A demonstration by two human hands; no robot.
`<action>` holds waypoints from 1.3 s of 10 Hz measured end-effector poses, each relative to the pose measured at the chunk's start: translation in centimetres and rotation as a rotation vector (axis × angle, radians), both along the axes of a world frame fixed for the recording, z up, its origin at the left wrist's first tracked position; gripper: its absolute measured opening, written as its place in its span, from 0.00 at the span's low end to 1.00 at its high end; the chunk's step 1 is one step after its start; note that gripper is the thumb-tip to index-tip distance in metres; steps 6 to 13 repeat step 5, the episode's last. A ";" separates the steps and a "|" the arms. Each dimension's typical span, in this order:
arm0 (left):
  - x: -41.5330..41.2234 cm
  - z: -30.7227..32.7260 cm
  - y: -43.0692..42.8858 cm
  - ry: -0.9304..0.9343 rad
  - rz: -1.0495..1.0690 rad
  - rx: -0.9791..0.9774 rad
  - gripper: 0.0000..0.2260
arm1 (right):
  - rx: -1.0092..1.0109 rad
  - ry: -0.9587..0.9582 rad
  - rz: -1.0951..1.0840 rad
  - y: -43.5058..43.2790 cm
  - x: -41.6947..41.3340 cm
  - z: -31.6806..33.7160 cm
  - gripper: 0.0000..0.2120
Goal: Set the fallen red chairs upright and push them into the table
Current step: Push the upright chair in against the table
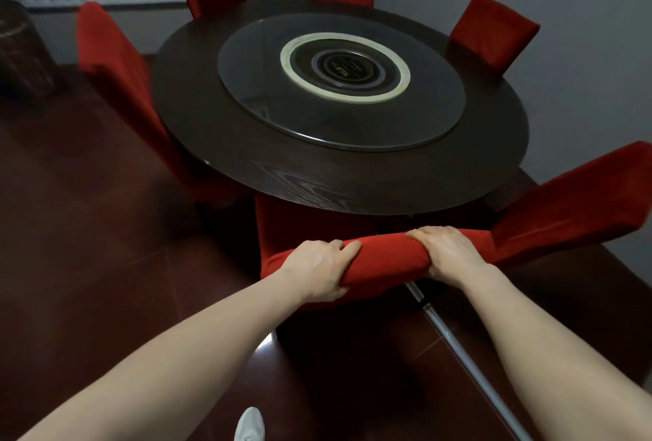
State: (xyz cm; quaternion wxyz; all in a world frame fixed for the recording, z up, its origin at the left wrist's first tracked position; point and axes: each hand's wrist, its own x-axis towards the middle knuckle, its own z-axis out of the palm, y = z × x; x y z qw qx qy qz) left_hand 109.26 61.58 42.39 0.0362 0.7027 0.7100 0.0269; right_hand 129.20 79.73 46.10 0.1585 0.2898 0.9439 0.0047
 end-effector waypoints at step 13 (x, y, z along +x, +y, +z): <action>-4.3 4.7 0.1 0.074 0.058 -0.063 0.24 | -0.275 -0.339 -0.034 -2.2 -6.5 5.2 0.45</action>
